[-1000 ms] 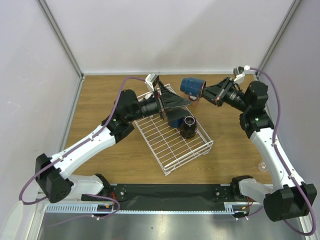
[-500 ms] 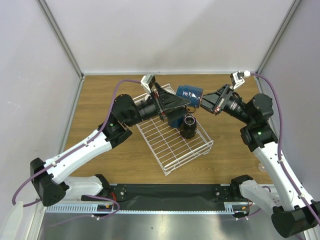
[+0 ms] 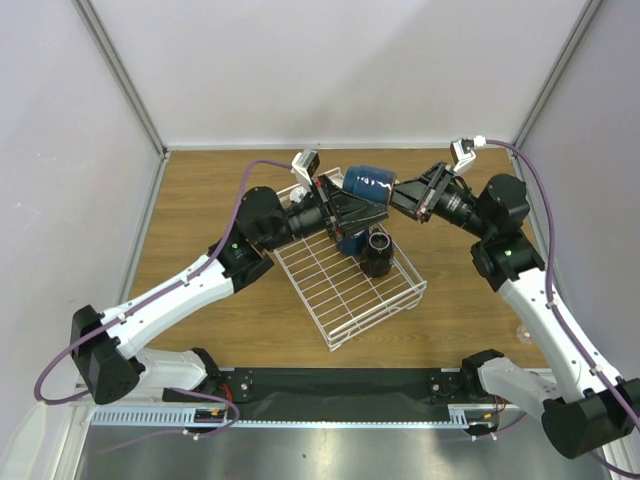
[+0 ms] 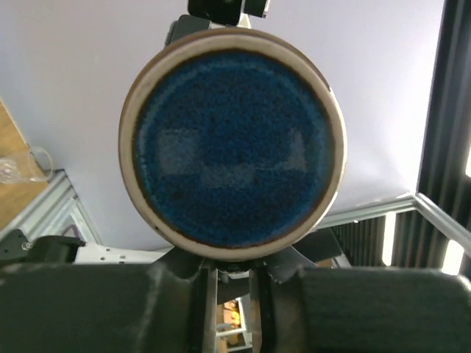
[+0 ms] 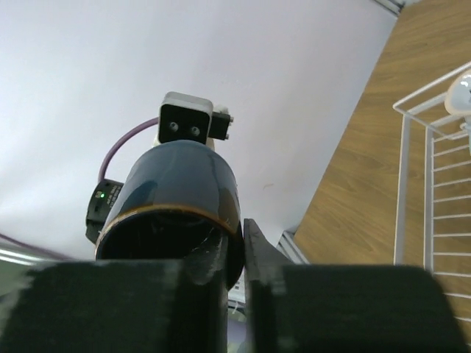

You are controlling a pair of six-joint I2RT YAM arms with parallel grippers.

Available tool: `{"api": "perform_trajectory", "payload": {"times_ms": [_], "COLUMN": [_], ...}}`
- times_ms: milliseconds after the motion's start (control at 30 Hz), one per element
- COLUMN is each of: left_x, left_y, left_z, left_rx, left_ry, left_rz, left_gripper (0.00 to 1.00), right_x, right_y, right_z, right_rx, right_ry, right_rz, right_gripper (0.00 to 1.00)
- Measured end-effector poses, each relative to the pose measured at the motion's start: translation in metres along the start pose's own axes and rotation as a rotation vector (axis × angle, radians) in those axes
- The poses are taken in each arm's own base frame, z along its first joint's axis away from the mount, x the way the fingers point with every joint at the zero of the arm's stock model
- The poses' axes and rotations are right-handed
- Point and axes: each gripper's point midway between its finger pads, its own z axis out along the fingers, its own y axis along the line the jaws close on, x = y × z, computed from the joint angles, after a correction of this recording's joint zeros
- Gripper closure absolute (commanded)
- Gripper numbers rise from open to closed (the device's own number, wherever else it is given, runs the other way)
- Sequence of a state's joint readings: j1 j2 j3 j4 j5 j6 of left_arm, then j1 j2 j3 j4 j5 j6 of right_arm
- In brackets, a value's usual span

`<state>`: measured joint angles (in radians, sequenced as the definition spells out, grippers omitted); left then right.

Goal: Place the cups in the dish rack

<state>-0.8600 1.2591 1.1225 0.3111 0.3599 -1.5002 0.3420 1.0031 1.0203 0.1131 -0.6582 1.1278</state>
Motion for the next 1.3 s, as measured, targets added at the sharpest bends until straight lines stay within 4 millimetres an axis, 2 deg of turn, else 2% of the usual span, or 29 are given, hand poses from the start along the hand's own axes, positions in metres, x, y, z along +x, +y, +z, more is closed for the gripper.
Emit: {"api": "perform_trajectory", "payload": {"times_ms": [33, 67, 133, 167, 233, 300, 400, 500, 633, 800, 1033, 1133, 1300], "left_x": [-0.002, -0.004, -0.01, -0.016, -0.033, -0.053, -0.083, -0.1, -0.122, -0.137, -0.148, -0.15, -0.15], "left_y": [0.001, 0.004, 0.018, 0.018, 0.028, 0.048, 0.09, 0.123, 0.166, 0.218, 0.275, 0.288, 0.298], "left_z": [0.0, -0.001, -0.002, -0.005, -0.013, -0.027, -0.053, -0.078, -0.108, -0.136, -0.165, -0.167, -0.168], "left_rx": [-0.002, -0.013, -0.066, -0.072, -0.132, -0.246, -0.48, -0.699, -0.97, -1.216, -1.478, -1.524, -1.557], "left_ry": [-0.004, -0.011, -0.023, -0.034, -0.08, -0.132, -0.211, -0.239, -0.242, -0.215, -0.219, -0.231, -0.276], "left_rz": [0.002, 0.013, 0.032, 0.061, 0.123, 0.189, 0.313, 0.435, 0.571, 0.638, 0.596, 0.569, 0.507], "left_gripper": [1.0, 1.0, 1.0, 1.0, 1.0, 1.0, 1.0, 1.0, 1.0, 1.0, 1.0, 1.0, 1.0], "right_x": [0.0, -0.001, -0.002, -0.003, -0.013, -0.024, -0.045, -0.061, -0.061, -0.063, -0.069, -0.071, -0.076], "right_y": [-0.002, -0.002, -0.004, -0.01, -0.023, -0.037, -0.061, -0.093, -0.117, -0.134, -0.151, -0.153, -0.153], "right_z": [0.001, 0.003, 0.007, 0.006, 0.005, -0.001, -0.024, -0.05, -0.06, -0.054, -0.044, -0.042, -0.035], "right_rx": [0.008, 0.022, 0.064, 0.109, 0.205, 0.304, 0.444, 0.574, 0.656, 0.69, 0.709, 0.712, 0.711], "right_ry": [0.005, 0.014, 0.035, 0.039, 0.029, 0.014, -0.033, -0.075, -0.053, -0.014, 0.014, 0.021, 0.033], "right_rz": [-0.004, -0.005, -0.028, -0.031, -0.049, -0.067, -0.081, -0.056, -0.023, 0.0, 0.026, 0.024, 0.014], "right_gripper": [0.65, 0.37, 0.18, 0.08, 0.06, 0.05, 0.05, 0.05, 0.05, 0.05, 0.06, 0.06, 0.05]}}
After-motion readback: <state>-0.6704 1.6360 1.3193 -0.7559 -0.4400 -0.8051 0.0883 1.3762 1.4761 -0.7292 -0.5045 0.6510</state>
